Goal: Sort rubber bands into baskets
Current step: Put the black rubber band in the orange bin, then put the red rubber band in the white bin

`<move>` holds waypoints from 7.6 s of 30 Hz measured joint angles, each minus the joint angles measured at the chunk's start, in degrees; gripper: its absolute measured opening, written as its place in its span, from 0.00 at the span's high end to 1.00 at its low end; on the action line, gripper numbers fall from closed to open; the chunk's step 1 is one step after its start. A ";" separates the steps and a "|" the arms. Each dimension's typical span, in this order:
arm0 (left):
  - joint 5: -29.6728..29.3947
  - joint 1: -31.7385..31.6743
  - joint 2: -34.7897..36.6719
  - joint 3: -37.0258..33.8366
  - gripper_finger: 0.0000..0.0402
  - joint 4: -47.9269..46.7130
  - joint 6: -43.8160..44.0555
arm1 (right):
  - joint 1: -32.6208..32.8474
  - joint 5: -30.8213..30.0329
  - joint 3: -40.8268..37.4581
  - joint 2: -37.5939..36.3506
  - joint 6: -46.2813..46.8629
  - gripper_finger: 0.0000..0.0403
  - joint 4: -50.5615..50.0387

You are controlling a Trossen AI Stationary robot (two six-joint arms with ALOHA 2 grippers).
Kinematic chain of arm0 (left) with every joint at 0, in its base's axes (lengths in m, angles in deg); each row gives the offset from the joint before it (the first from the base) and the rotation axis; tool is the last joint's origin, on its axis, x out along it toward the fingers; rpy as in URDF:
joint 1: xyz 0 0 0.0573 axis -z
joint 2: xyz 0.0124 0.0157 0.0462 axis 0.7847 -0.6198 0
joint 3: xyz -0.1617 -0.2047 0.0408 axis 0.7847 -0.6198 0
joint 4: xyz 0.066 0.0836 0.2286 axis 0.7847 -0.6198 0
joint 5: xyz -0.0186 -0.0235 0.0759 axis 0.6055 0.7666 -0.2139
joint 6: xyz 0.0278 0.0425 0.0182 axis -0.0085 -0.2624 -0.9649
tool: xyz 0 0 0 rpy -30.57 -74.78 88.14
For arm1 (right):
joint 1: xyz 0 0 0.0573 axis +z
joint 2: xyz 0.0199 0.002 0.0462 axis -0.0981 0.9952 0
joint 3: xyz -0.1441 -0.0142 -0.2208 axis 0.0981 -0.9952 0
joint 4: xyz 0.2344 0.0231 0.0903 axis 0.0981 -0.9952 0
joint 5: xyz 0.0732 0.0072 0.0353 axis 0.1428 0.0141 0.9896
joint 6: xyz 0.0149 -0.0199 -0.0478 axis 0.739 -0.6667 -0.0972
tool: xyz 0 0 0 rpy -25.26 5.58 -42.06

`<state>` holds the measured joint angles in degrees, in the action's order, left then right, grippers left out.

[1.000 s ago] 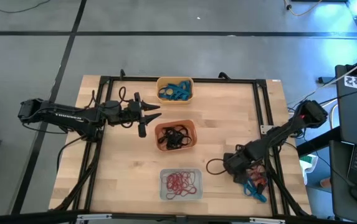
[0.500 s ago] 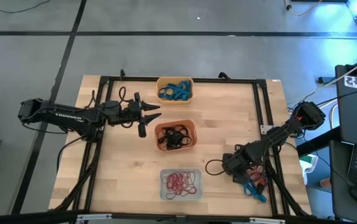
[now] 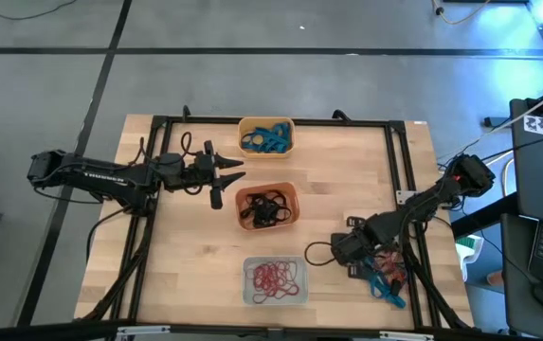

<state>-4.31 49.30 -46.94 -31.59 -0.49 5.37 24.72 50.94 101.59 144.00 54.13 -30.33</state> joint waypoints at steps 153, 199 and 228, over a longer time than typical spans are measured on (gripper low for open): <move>0.01 0.00 -0.13 0.00 0.65 3.04 -1.49 | 24.45 0.13 -7.99 -8.41 36.72 0.82 -5.01; 0.01 -0.01 -0.13 0.00 0.65 3.43 -2.38 | 12.04 -13.56 9.19 -8.41 19.79 1.00 -12.54; 0.01 -0.01 -0.13 0.00 0.65 3.43 -2.11 | 5.47 -28.31 23.27 -8.44 -4.70 1.00 2.36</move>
<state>-4.30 49.29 -47.07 -31.59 2.94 3.26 30.19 22.63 124.86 135.57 49.44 -27.96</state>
